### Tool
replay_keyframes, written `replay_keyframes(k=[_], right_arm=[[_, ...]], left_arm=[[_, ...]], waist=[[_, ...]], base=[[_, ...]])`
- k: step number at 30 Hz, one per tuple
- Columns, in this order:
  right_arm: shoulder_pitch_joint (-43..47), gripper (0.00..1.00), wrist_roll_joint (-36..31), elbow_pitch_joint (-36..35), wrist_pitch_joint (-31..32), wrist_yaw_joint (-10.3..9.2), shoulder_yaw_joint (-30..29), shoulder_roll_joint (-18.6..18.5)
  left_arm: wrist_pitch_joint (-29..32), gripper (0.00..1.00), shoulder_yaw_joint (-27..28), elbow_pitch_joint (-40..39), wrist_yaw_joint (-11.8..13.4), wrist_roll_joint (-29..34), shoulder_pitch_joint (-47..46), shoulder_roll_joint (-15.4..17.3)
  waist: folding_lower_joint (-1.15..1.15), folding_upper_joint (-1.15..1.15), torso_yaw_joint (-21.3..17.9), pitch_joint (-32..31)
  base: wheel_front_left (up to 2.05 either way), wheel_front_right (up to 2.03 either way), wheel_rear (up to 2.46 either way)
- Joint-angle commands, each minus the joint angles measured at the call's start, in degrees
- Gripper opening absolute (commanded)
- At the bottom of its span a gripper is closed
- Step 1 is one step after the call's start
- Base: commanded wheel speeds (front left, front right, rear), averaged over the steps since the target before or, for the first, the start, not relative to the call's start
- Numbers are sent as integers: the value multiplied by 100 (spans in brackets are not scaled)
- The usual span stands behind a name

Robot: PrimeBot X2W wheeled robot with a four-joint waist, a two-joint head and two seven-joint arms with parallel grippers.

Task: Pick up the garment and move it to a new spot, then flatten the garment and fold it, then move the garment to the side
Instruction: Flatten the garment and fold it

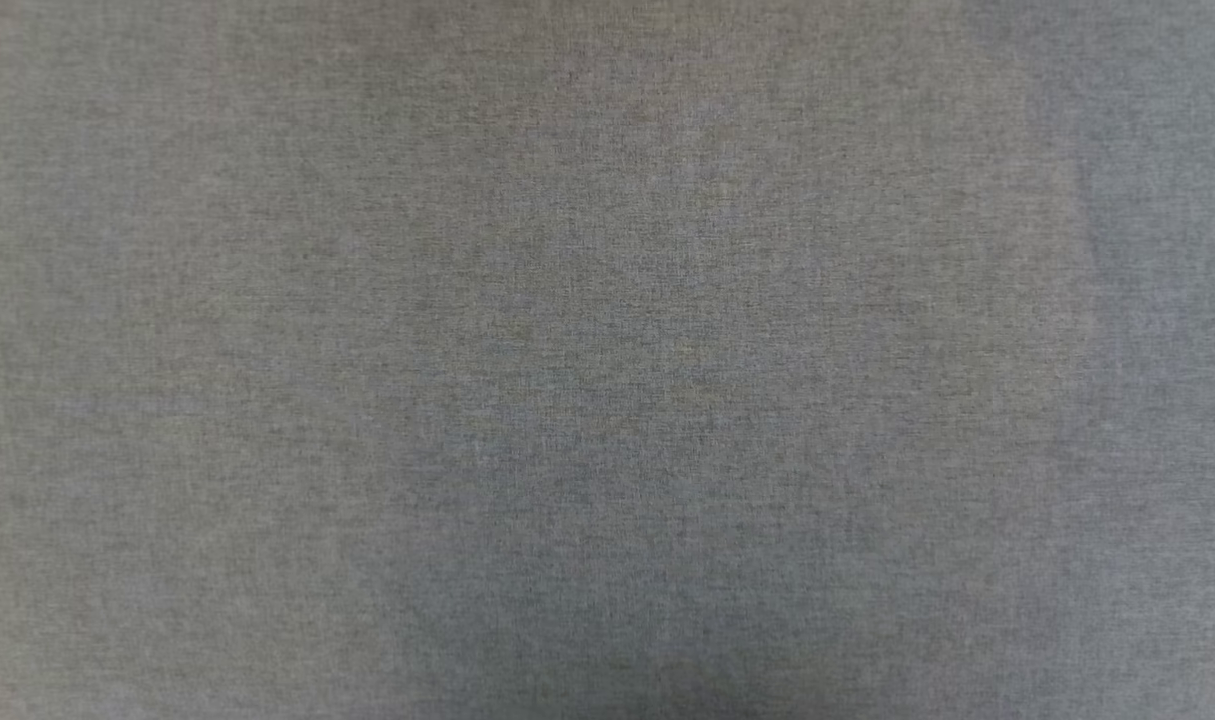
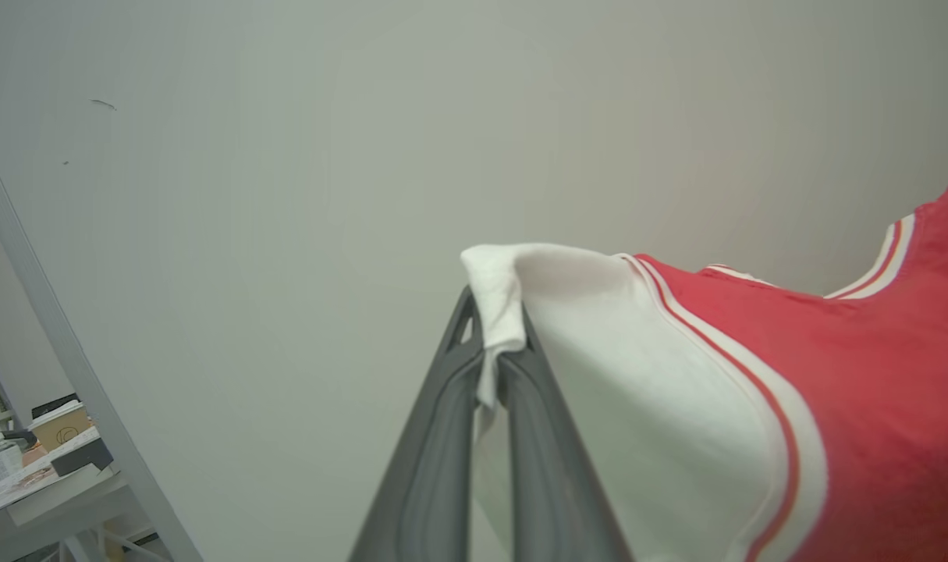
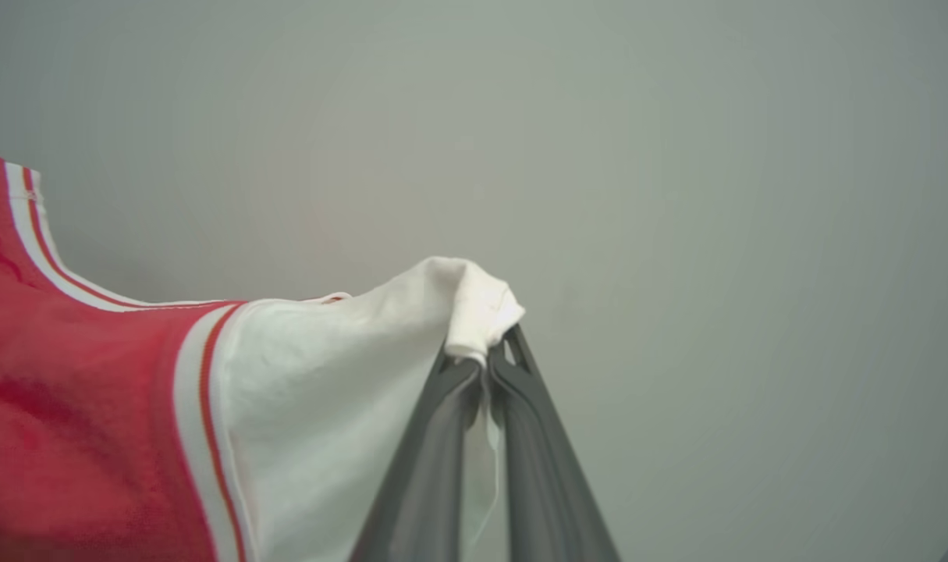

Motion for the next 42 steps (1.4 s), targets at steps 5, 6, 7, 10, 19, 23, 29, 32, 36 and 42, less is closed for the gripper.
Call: replay_keyframes(k=[5, 6, 7, 10, 19, 23, 29, 32, 36, 42], right_arm=[[-104, 0, 116, 524, -418, -3, 415, 173], [-64, 0, 154, 602, -494, -3, 479, 191], [2, 0, 216, 702, -578, -3, 553, 222], [299, 0, 382, 934, -857, -3, 776, 315], [1886, 0, 1034, 1009, -1551, -3, 1367, 549], [2850, 0, 1296, 735, -1646, -3, 1606, 464], [4261, 0, 1569, 218, -1670, -3, 1700, 390], [5052, 0, 1563, -112, -1672, -3, 1436, 377], [6154, 0, 1357, -539, -1673, -3, 1010, 351], [7792, 0, 1177, -1038, -1673, -3, 232, 360]], left_arm=[[-149, 0, 11, 395, -165, 68, 58, -114], [-162, 0, 22, 443, -186, 56, 125, -130], [-175, 0, 42, 497, -200, 41, 220, -141], [-195, 0, 132, 543, -221, 5, 608, -170], [-200, 0, 844, -600, 4, 184, 2924, 48], [-201, 0, 1269, -1227, 179, 209, 4295, 118], [-201, 0, 1755, -1957, 401, 294, 6336, 217], [-201, 0, 2023, -2302, 523, 296, 7329, 182], [-201, 0, 2295, -2662, 614, 306, 8424, 83], [-201, 0, 2579, -2954, 742, 327, 9751, 55]], waist=[[-1, 0, 3, 183], [-1, 0, 6, 183], [-1, 0, 4, 174], [-1, 0, 6, 69], [-1, 0, -67, -555], [-1, 0, -87, -893], [-1, 0, -177, -1420], [-1, 0, -180, -1674], [-1, 0, -133, -1962], [-1, 0, -81, -2332]], base=[[0, 0, 0], [0, 0, 0], [0, 0, 0], [0, 0, 0], [0, 0, 0], [0, 0, 0], [0, 0, 0], [0, 0, 0], [0, 0, 0], [0, 0, 0]])
